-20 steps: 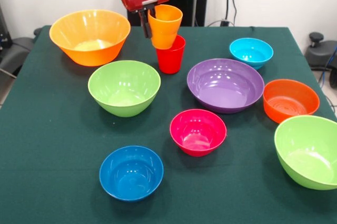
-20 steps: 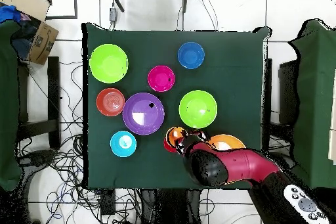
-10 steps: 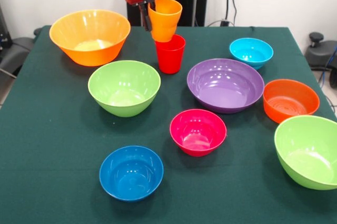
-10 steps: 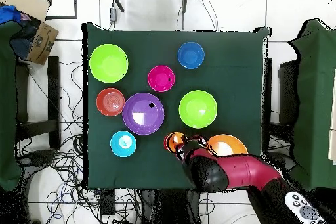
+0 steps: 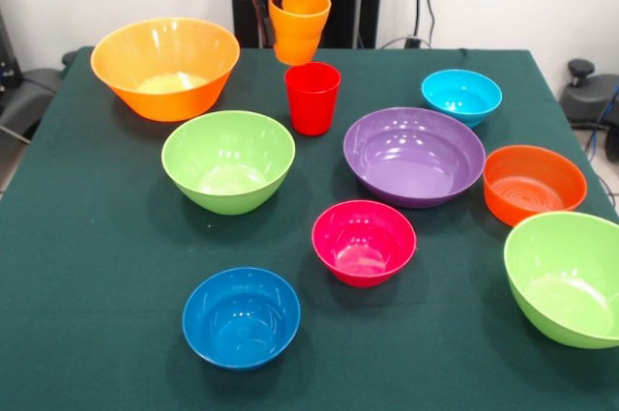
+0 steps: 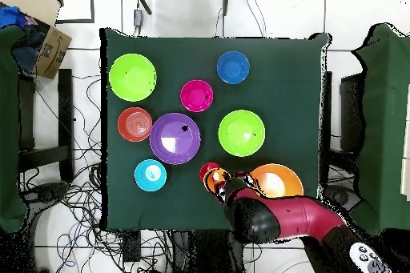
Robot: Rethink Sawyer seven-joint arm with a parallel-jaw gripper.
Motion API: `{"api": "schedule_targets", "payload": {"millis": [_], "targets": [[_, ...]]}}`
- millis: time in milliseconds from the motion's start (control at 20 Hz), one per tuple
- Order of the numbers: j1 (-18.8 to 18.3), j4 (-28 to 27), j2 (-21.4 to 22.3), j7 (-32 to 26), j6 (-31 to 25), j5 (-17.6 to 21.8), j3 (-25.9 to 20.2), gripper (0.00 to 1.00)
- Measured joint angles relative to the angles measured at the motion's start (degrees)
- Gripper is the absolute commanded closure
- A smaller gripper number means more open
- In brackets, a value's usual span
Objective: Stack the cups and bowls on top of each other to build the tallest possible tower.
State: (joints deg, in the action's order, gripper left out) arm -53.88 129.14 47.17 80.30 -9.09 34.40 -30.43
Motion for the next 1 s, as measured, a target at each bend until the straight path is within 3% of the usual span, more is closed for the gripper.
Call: {"api": "schedule_targets", "payload": {"millis": [1000], "targets": [[2.87,0.31,-4.86,0.0,2.6,3.71,6.81,1.0]]}}
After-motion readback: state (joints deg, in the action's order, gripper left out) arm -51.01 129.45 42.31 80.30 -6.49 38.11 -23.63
